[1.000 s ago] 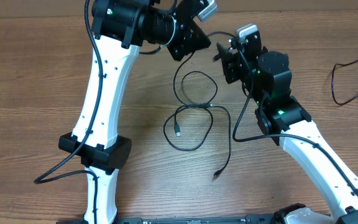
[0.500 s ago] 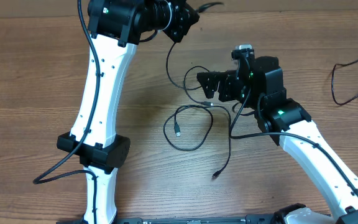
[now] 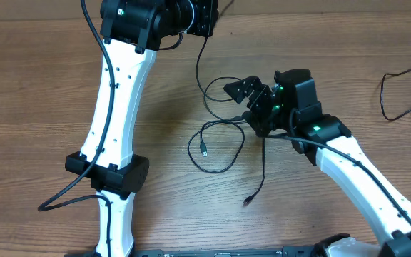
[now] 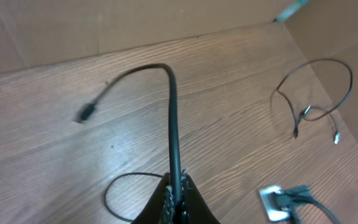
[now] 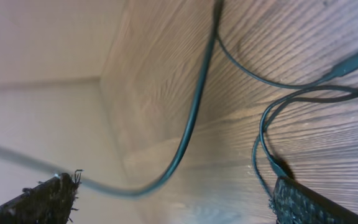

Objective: Untangle cables

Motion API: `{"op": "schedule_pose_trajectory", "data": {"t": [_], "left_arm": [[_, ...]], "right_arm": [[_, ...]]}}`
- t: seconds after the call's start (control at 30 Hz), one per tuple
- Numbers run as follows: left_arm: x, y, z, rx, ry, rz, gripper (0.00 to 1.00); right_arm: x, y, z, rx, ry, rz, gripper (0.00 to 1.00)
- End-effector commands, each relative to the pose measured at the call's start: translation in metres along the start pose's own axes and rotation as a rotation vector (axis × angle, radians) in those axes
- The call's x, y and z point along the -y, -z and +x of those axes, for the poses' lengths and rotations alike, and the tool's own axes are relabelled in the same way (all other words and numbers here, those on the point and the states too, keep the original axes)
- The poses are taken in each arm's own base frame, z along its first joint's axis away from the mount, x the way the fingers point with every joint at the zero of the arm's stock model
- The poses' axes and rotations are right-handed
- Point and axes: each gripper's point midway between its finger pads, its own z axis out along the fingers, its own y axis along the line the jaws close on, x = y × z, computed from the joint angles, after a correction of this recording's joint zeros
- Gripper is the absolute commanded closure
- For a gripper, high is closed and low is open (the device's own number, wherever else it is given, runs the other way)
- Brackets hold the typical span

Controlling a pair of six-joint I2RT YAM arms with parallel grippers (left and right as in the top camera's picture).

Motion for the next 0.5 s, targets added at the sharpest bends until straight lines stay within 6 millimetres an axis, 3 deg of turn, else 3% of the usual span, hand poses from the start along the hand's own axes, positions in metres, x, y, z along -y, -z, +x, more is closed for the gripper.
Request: {"op": "schedule_pose_trajectory", "data": {"t": [0.0, 0.07, 0.13, 0.33, 0.47], "left_arm": [[-0.005, -0.004, -0.001, 0.004, 0.138, -0.016, 0.96], [-0.005, -0.004, 0.0, 0.001, 0.158, -0.016, 0.96], [-0.005, -0.004, 0.0, 0.0, 0.175, -0.016, 0.96], [-0.007, -0.003, 0.01, -0.04, 0.116, -0.027, 0.96], [-0.011, -0.002, 0.025, -0.104, -0.046, -0.036, 0.96]], "right_arm": [[0.008, -0.017, -0.014, 0.048, -0.181, 0.016, 0.0], [0.004, -0.028, -0.02, 0.055, -0.17, -0.014, 0.0], [-0.001, -0.036, -0.025, 0.063, -0.15, -0.043, 0.07], [-0.006, -0.039, -0.031, 0.079, -0.012, -0.071, 0.65], [-0.023, -0.025, -0.053, 0.103, 0.132, -0.163, 0.82]]}}
